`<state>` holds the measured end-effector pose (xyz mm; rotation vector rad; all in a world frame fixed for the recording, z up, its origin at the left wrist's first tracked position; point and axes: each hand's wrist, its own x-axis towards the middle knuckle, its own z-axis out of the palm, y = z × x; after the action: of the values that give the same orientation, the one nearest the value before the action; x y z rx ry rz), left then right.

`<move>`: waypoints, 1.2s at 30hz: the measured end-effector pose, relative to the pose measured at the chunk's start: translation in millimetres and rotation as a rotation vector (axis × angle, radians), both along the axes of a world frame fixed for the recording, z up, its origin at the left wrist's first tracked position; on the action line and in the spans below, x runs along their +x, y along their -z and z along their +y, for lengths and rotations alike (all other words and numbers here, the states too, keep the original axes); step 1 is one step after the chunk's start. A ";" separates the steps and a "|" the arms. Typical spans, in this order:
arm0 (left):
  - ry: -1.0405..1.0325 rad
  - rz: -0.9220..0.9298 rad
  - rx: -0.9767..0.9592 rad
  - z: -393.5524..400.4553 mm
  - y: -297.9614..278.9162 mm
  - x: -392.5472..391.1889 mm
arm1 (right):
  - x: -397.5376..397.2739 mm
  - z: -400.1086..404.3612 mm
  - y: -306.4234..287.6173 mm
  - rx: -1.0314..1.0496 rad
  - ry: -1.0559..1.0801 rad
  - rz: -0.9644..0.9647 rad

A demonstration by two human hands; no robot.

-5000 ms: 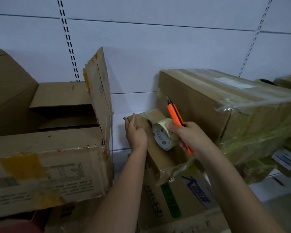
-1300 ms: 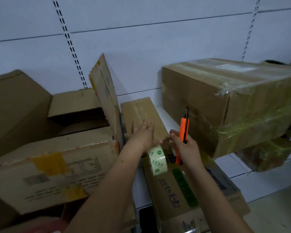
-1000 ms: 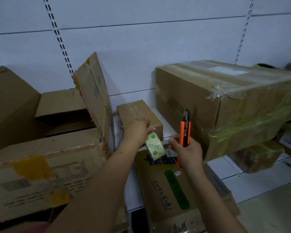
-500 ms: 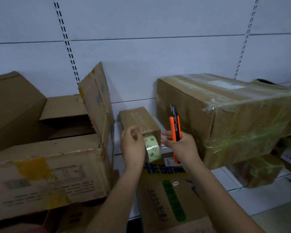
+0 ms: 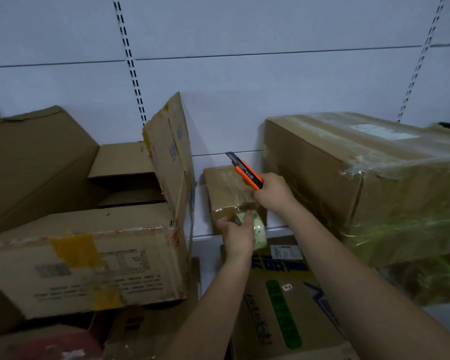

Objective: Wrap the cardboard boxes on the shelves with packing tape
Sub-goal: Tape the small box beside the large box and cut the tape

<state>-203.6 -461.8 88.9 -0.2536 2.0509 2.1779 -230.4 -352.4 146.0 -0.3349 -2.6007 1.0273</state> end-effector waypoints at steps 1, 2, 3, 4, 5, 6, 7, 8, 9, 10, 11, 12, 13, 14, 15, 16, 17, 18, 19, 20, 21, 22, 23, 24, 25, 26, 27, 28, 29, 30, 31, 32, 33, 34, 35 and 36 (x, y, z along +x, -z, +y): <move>0.004 0.015 -0.024 1.9 2.2 -1.5 | -7.2 0.2 1.7 0.015 -0.023 -0.034; 0.010 0.024 -0.043 1.9 2.6 -2.2 | -13.6 1.5 5.6 0.019 -0.038 -0.071; 0.011 0.027 -0.055 0.8 5.6 -4.9 | -18.5 3.3 11.1 -0.023 -0.048 -0.098; 0.022 0.013 -0.052 -2.0 8.8 -7.4 | -22.3 5.0 16.5 -0.087 -0.049 -0.107; 0.044 -0.012 -0.031 -6.0 14.2 -10.7 | -23.9 6.6 21.6 -0.147 -0.038 -0.096; 0.090 -0.056 -0.001 -10.8 18.1 -10.3 | -25.2 8.4 25.9 -0.183 -0.032 -0.083; 0.134 -0.099 0.003 -14.9 24.5 -8.8 | -25.2 9.2 28.5 -0.175 -0.037 -0.081; 0.156 -0.112 -0.045 -17.2 30.7 -3.3 | -26.1 9.4 30.1 -0.162 -0.045 -0.088; 0.156 -0.089 -0.097 -17.3 38.1 4.0 | -25.9 8.1 30.0 -0.124 -0.048 -0.090; 0.142 -0.024 -0.161 -14.8 44.7 10.7 | -27.5 7.3 30.5 -0.069 -0.040 -0.081; 0.122 0.047 -0.197 -10.5 50.0 13.8 | -27.8 6.0 30.1 -0.002 -0.027 -0.075; 0.113 0.072 -0.192 -6.1 50.8 15.5 | -26.9 3.5 28.8 0.075 -0.016 -0.069; 0.107 0.058 -0.139 -2.0 50.3 16.1 | -24.5 -0.1 26.5 0.143 -0.012 -0.062; 0.116 0.017 -0.081 0.6 48.5 16.3 | -21.6 -2.8 25.6 0.184 -0.018 -0.047; 0.131 -0.027 -0.039 2.0 48.3 15.6 | -15.8 -5.9 24.2 0.198 -0.028 -0.029; 0.145 -0.052 -0.037 1.4 47.0 15.7 | -8.9 -8.1 23.4 0.200 -0.028 -0.003; 0.144 -0.064 -0.038 -0.9 47.0 14.5 | 0.5 -10.4 21.2 0.207 -0.008 0.028; 0.145 -0.073 -0.017 -3.9 46.5 12.9 | 11.1 -12.1 17.8 0.241 0.032 0.059; 0.143 -0.087 0.012 -6.6 49.5 9.3 | 22.1 -13.4 13.2 0.307 0.087 0.081; 0.145 -0.102 0.040 -8.8 49.3 7.8 | 32.9 -14.1 8.1 0.395 0.135 0.094; 0.156 -0.122 0.054 -10.3 51.1 4.4 | 44.6 -15.0 1.8 0.477 0.162 0.079; 0.170 -0.134 0.072 -11.5 53.6 1.0 | 55.4 -15.5 -4.6 0.543 0.162 0.038; 0.177 -0.139 0.080 -13.6 58.8 -6.0 | 64.3 -16.0 -10.7 0.585 0.142 -0.022; 0.185 -0.155 0.098 -18.0 59.2 -9.3 | 72.0 -15.6 -14.6 0.601 0.101 -0.086; 0.176 -0.161 0.135 -23.9 56.1 -12.1 | 78.5 -15.0 -16.7 0.595 0.042 -0.142; 0.171 -0.161 0.165 -31.5 48.4 -11.6 | 83.8 -14.6 -16.6 0.578 -0.026 -0.187; 0.153 -0.159 0.187 -39.7 40.9 -10.3 | 88.9 -15.5 -15.9 0.577 -0.096 -0.222; 0.150 -0.153 0.188 -45.5 39.2 -12.3 | 92.5 -16.4 -13.3 0.625 -0.158 -0.246; 0.153 -0.144 0.176 -49.7 40.4 -15.0 | 94.1 -18.3 -10.1 0.723 -0.206 -0.252; 0.175 -0.132 0.176 -52.7 40.5 -15.4 | 93.9 -21.1 -6.2 0.849 -0.235 -0.246; 0.185 -0.125 0.174 -54.0 39.9 -14.5 | 91.8 -25.0 -3.0 0.968 -0.247 -0.232; 0.193 -0.122 0.178 -55.0 40.5 -14.1 | 87.0 -29.3 1.0 1.058 -0.248 -0.219; 0.194 -0.121 0.192 -55.0 40.8 -13.4 | 81.0 -33.9 3.8 1.120 -0.247 -0.210; 0.197 -0.120 0.200 -54.6 41.9 -13.3 | 73.5 -36.8 7.6 1.166 -0.246 -0.211; 0.198 -0.114 0.197 -54.5 42.2 -12.4 | 65.5 -38.4 11.2 1.202 -0.246 -0.217; 0.198 -0.107 0.189 -54.3 42.6 -11.4 | 58.4 -38.6 15.0 1.225 -0.241 -0.227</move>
<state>-215.0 -516.1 46.3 -0.1358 1.7203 2.1666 -172.1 -390.9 131.0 0.1894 -2.9361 -0.6835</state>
